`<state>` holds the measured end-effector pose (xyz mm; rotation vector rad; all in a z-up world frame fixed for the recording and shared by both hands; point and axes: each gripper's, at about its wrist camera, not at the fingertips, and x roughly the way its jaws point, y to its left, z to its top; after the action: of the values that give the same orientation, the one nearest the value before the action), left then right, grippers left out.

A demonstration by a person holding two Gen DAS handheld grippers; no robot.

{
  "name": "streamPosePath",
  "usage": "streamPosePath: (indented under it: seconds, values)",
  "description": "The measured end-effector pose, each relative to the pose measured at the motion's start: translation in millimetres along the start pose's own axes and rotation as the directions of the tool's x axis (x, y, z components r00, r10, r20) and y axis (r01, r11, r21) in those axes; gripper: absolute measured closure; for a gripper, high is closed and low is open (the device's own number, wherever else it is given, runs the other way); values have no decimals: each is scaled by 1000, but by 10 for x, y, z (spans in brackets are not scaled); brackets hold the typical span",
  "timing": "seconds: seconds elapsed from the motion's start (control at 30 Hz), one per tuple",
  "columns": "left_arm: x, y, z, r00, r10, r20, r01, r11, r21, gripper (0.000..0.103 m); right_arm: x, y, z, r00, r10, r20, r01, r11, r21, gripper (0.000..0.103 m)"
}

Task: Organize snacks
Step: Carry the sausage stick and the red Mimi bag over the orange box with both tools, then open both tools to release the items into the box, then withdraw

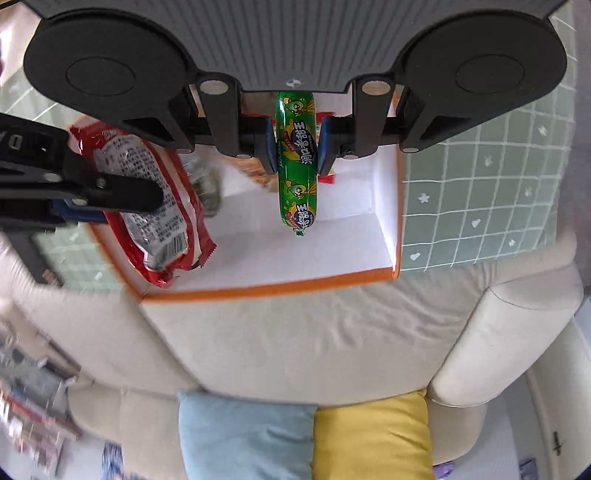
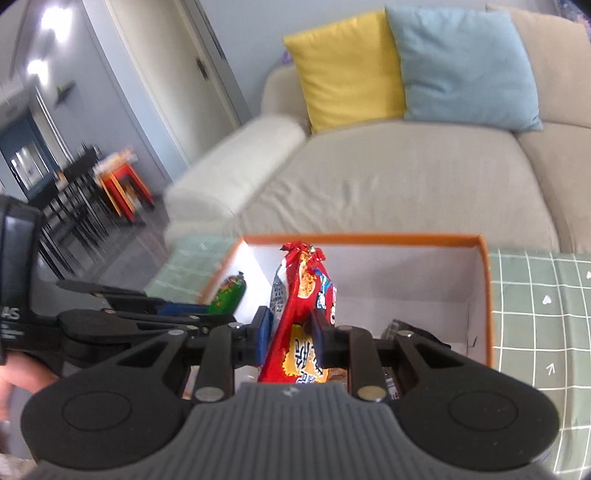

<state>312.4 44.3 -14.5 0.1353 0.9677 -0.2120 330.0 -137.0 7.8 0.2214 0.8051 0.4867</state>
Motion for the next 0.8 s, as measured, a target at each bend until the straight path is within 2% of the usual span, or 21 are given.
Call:
streamPosePath:
  seconds: [0.1, 0.23, 0.37, 0.47, 0.63, 0.67, 0.8]
  values:
    - [142, -11, 2, 998, 64, -21, -63, 997, 54, 78, 289, -2, 32, 998, -29, -57, 28, 999, -27, 82]
    - [310, 10, 10, 994, 74, -77, -68, 995, 78, 78, 606, -11, 77, 990, -83, -114, 78, 996, -52, 82]
    - [446, -13, -9, 985, 130, -109, -117, 986, 122, 78, 790, 7, 101, 983, -121, -141, 111, 991, -77, 82]
    - [511, 4, -31, 983, 126, -134, -111, 987, 115, 78, 890, 25, 100, 974, -161, -161, 148, 985, -94, 82]
    - [558, -12, -45, 980, 137, -144, -120, 986, 118, 78, 980, -28, 76, 967, -156, -200, 148, 987, -56, 81]
    - [573, 10, -34, 981, 135, -142, -120, 986, 114, 75, 985, -37, 66, 967, -156, -202, 149, 988, -50, 81]
    - [550, 49, -27, 984, 120, -131, -111, 991, 72, 74, 983, -95, 50, 967, -138, -215, 141, 990, -2, 78]
